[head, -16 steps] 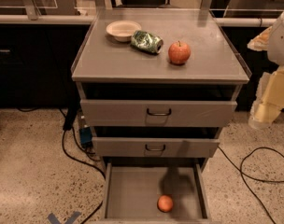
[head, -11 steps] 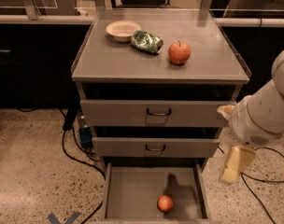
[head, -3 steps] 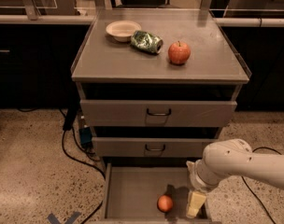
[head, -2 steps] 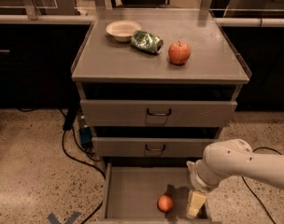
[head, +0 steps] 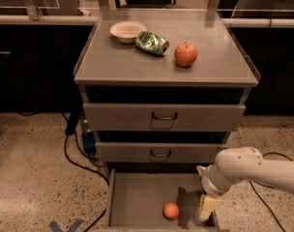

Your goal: Pick orange from bottom drawer and place on counter

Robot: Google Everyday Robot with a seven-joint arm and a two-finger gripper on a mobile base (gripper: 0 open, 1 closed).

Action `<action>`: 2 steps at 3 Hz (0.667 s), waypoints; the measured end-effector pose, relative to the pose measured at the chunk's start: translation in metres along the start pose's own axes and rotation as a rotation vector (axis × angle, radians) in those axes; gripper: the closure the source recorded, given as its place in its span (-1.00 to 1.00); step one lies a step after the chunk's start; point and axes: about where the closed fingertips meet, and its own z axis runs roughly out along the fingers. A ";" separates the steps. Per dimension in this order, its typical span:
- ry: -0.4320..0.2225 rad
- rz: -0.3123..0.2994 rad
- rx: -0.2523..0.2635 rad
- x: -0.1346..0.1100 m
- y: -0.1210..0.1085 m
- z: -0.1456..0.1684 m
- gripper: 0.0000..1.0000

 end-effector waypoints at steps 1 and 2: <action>-0.014 -0.040 -0.004 0.020 -0.016 0.033 -1.00; -0.040 -0.061 -0.029 0.026 -0.022 0.064 -1.00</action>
Offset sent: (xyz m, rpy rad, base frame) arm 0.0373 -0.0141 -0.1028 0.0690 0.0211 0.1016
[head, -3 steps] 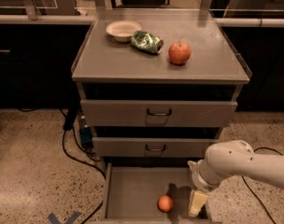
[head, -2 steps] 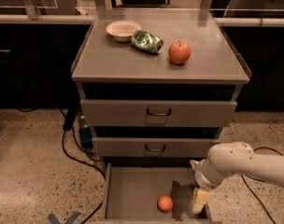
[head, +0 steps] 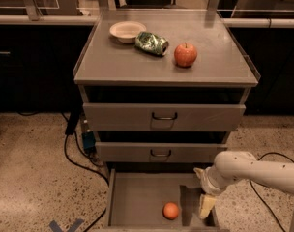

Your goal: Pick orange from bottom drawer and place on counter

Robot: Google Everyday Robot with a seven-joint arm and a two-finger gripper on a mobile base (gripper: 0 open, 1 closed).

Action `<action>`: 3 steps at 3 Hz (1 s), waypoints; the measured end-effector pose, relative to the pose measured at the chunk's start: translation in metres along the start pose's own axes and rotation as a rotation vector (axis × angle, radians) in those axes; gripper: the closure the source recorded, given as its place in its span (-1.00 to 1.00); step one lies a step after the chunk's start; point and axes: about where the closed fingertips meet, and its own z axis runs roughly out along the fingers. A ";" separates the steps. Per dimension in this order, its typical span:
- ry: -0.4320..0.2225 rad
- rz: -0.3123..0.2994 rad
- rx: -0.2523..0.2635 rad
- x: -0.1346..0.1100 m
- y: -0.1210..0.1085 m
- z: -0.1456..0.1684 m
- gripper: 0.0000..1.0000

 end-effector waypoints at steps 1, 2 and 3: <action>-0.015 0.003 -0.032 -0.017 0.006 0.063 -1.00; -0.015 0.003 -0.032 -0.017 0.006 0.063 -1.00; -0.023 -0.024 -0.060 -0.023 0.003 0.094 -1.00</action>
Offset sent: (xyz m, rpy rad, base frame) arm -0.0002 0.0540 -0.0836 0.0217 0.0482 -0.0201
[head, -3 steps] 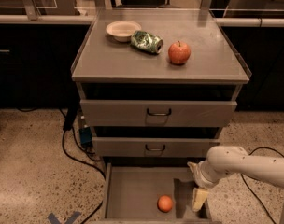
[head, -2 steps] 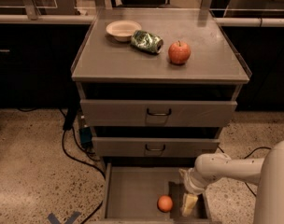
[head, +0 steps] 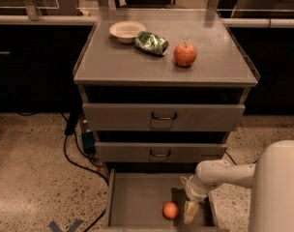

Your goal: Pick orange from bottom drawer and place on counter

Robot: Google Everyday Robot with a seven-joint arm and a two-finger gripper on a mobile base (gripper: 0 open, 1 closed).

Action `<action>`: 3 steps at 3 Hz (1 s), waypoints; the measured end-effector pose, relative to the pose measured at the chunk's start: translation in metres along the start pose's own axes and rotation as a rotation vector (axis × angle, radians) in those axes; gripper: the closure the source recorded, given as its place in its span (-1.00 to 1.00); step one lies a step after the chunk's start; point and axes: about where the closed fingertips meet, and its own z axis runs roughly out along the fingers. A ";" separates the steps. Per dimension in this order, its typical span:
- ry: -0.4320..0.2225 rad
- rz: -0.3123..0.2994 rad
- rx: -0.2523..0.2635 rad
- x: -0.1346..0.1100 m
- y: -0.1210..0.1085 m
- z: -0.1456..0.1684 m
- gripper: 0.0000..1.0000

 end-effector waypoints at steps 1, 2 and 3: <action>-0.005 -0.018 -0.023 -0.002 -0.004 0.029 -1.00; -0.019 -0.029 -0.029 -0.001 -0.008 0.061 -1.00; -0.053 -0.028 -0.064 -0.001 -0.005 0.140 -1.00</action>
Offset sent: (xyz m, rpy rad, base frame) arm 0.0165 0.0294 -0.0981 0.0379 0.0195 0.0481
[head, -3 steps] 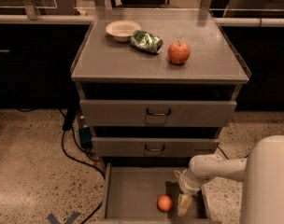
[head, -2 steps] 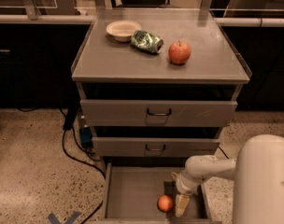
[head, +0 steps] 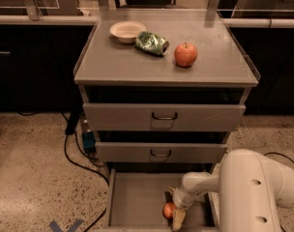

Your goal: Pick orange from bottom drawer and place on counter

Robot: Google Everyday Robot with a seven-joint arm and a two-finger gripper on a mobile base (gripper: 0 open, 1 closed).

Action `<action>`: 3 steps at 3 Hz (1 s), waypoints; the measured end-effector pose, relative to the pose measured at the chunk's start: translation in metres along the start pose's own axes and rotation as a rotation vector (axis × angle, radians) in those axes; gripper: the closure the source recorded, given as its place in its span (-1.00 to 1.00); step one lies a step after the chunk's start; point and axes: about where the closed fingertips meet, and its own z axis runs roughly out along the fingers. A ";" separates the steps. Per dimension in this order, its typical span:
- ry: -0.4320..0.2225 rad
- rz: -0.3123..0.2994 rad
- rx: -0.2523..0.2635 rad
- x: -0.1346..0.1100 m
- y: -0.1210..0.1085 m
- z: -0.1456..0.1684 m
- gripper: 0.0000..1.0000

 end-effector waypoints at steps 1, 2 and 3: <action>0.000 0.000 0.000 0.000 0.000 0.000 -1.00; -0.014 -0.013 -0.005 -0.007 -0.005 -0.005 -1.00; -0.036 -0.041 -0.016 -0.018 -0.016 -0.006 -1.00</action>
Offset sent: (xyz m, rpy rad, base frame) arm 0.0212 0.0117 0.0247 0.0407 -0.0085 0.0378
